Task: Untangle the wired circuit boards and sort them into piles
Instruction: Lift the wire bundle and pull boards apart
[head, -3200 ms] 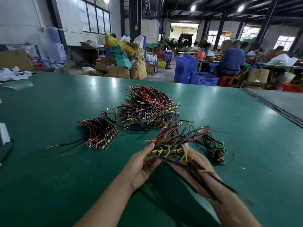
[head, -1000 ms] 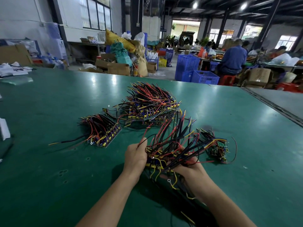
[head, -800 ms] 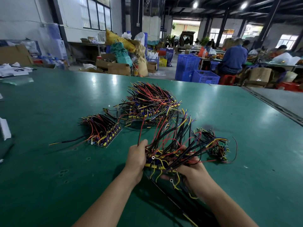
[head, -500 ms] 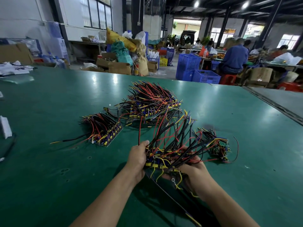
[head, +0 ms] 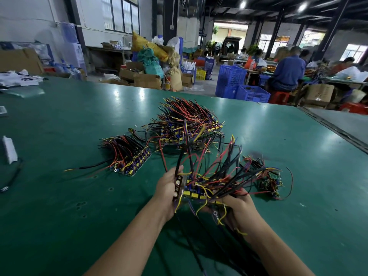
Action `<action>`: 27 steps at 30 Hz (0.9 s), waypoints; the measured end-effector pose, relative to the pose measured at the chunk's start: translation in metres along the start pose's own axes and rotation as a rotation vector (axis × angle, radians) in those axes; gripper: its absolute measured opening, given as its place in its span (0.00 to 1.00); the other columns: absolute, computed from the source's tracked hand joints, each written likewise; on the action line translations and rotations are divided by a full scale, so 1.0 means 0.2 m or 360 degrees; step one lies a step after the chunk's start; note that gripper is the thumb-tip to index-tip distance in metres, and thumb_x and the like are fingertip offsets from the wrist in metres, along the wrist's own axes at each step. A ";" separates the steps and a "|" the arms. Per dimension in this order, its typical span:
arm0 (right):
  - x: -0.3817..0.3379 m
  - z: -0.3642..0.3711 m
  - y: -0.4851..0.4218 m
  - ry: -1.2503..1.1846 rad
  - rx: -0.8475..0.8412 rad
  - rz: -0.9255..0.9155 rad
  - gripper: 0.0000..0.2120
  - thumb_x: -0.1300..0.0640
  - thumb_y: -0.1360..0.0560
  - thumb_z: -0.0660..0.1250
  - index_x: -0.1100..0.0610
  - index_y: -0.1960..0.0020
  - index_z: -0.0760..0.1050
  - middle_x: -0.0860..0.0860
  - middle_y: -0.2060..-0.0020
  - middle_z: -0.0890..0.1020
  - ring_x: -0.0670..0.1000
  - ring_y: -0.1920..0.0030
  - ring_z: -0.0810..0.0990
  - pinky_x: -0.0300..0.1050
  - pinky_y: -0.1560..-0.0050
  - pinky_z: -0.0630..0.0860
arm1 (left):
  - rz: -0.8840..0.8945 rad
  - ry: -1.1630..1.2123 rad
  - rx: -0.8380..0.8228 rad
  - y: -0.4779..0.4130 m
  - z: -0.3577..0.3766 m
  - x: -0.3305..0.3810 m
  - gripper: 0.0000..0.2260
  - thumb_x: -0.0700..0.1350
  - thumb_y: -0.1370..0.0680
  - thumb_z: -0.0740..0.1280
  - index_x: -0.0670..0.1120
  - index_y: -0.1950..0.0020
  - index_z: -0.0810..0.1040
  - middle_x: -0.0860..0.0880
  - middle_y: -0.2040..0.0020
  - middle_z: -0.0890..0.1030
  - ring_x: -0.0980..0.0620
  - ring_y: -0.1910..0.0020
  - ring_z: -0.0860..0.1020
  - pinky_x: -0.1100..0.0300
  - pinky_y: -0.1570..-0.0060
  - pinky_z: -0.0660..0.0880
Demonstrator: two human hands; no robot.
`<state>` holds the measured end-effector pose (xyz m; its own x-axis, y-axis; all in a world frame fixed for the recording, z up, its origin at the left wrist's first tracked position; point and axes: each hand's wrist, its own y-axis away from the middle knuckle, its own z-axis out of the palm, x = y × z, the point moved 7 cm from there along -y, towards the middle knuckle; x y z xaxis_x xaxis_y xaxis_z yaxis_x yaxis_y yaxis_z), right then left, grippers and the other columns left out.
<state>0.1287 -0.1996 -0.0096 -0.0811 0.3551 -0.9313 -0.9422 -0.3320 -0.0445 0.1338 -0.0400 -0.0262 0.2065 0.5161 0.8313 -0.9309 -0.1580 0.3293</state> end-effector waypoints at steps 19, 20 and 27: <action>0.10 0.00 -0.01 0.0058 0.0069 0.0340 0.09 0.67 0.40 0.61 0.63 0.61 0.74 0.55 0.70 0.77 0.50 0.73 0.74 0.40 0.74 0.72 | -0.0017 0.0539 -0.0407 0.00 0.04 0.08 0.07 0.48 0.25 0.59 0.46 0.58 0.63 0.48 0.67 0.68 0.52 0.69 0.65 0.61 0.69 0.64; 0.09 0.00 0.00 0.0197 0.0080 0.0316 0.08 0.67 0.39 0.63 0.62 0.60 0.75 0.53 0.70 0.78 0.49 0.72 0.75 0.40 0.72 0.73 | -0.0025 0.0567 -0.0437 0.01 0.05 0.08 0.05 0.44 0.29 0.58 0.46 0.56 0.62 0.48 0.66 0.68 0.52 0.67 0.65 0.60 0.66 0.63; -0.03 -0.03 -0.01 0.1881 -0.0171 -0.0176 0.07 0.54 0.23 0.68 0.44 0.55 0.83 0.33 0.58 0.80 0.35 0.53 0.76 0.28 0.49 0.69 | 0.0022 0.0525 -0.0381 0.03 0.07 0.07 0.06 0.33 0.23 0.57 0.43 0.52 0.66 0.46 0.63 0.73 0.52 0.68 0.70 0.61 0.69 0.66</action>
<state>0.1324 -0.2065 -0.0062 0.4014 -0.6202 -0.6740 -0.8888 -0.4415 -0.1230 0.1358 -0.0446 -0.0067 0.1219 0.7636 0.6341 -0.9848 0.0136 0.1730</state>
